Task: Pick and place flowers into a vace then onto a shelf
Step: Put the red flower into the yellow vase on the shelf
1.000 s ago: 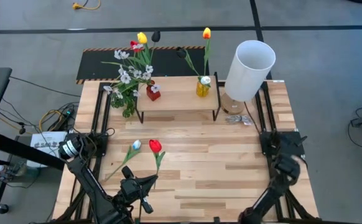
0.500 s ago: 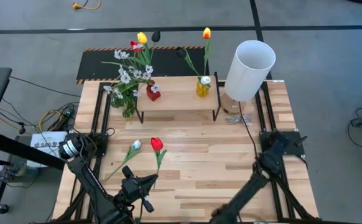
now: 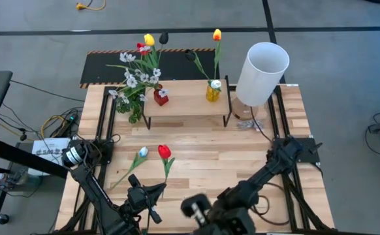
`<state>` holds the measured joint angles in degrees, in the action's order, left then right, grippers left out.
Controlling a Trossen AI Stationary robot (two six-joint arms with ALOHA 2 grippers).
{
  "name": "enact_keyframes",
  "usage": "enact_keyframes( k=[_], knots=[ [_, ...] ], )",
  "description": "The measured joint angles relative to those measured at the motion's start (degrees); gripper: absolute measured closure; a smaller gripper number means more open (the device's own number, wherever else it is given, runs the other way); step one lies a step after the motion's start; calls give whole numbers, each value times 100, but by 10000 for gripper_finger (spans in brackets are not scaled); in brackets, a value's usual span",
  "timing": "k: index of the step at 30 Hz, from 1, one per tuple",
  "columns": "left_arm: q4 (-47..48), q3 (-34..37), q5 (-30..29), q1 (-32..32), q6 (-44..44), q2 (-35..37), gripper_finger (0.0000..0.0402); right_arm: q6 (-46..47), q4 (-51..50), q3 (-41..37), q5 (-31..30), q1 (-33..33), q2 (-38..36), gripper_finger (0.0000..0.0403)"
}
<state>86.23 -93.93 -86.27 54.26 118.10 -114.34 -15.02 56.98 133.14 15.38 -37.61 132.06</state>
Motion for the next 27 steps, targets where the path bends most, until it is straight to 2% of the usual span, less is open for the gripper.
enact_keyframes(
  k=[3,6,9,13,19,27],
  knots=[
    [1,0,-58,0,-2,0,401,-518,-34,-4,-423,53,-184,403],
    [1,0,-134,0,-4,0,401,-622,-30,-7,-686,185,-401,403],
    [3,0,-162,0,-7,0,401,-338,-38,-4,-553,358,-603,403],
    [3,0,-255,0,-6,0,401,28,-55,-4,-87,579,-789,403],
    [4,0,-303,0,-4,0,401,-69,15,-7,-32,707,-1097,403],
    [3,0,-378,-13,-2,0,401,435,-1312,-13,-46,698,-1855,403]
  ],
)
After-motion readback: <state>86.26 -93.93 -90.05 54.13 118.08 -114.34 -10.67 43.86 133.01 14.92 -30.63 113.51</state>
